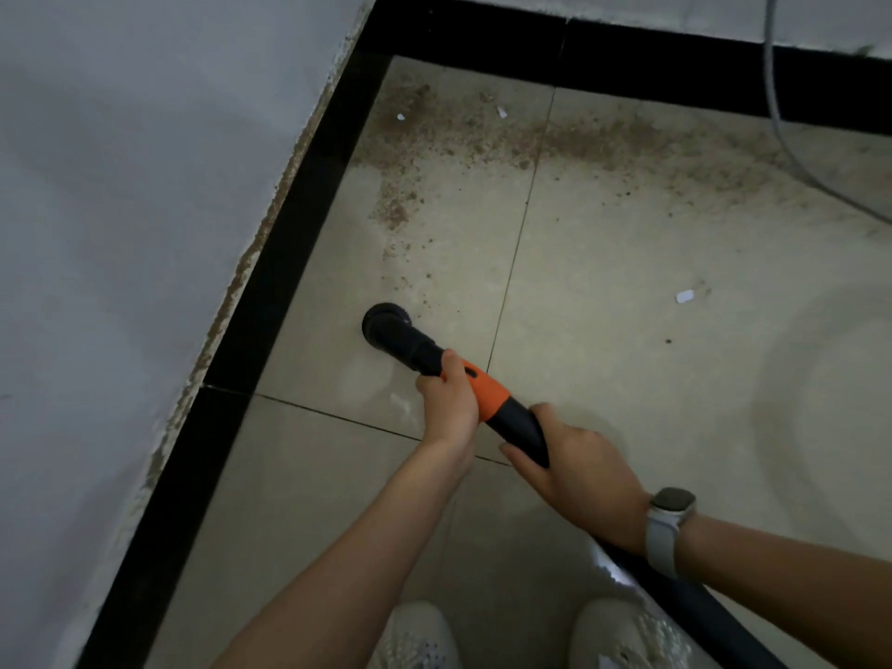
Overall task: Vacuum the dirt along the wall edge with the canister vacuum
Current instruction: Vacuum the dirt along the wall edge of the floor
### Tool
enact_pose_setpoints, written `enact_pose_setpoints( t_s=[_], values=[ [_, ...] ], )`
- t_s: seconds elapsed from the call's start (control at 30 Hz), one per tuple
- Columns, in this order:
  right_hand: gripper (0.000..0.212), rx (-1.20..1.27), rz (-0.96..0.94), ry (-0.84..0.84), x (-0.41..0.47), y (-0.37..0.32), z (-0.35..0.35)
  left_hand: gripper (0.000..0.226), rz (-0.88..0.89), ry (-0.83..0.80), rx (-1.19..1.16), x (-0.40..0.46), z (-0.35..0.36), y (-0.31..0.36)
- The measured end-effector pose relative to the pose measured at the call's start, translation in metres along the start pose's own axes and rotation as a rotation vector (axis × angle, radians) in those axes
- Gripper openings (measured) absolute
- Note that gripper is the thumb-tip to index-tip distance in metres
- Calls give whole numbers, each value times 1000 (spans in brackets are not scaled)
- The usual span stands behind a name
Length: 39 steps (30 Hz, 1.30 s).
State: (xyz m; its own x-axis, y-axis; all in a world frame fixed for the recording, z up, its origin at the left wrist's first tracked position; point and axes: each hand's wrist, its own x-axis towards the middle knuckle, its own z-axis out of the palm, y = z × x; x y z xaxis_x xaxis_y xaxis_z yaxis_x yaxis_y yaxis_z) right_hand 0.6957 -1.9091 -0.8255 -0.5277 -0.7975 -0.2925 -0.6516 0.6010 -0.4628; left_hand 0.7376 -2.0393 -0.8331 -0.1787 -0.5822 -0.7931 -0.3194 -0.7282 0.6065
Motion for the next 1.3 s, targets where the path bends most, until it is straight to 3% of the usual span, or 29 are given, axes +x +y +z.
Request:
enact_pose_setpoints(
  t_s=[0.7, 0.9, 1.07, 1.3],
  values=[
    [34, 64, 88, 143, 159, -39, -13, 39, 143, -84, -18, 110, 39, 137],
    [33, 86, 157, 179, 185, -42, -18, 45, 175, -133, 34, 125, 53, 158],
    [32, 103, 128, 199, 170, -39, -21, 42, 242, -99, 36, 114, 55, 149],
    [36, 109, 87, 158, 88, -27, -21, 51, 260, -59, 47, 61, 34, 83]
  ],
)
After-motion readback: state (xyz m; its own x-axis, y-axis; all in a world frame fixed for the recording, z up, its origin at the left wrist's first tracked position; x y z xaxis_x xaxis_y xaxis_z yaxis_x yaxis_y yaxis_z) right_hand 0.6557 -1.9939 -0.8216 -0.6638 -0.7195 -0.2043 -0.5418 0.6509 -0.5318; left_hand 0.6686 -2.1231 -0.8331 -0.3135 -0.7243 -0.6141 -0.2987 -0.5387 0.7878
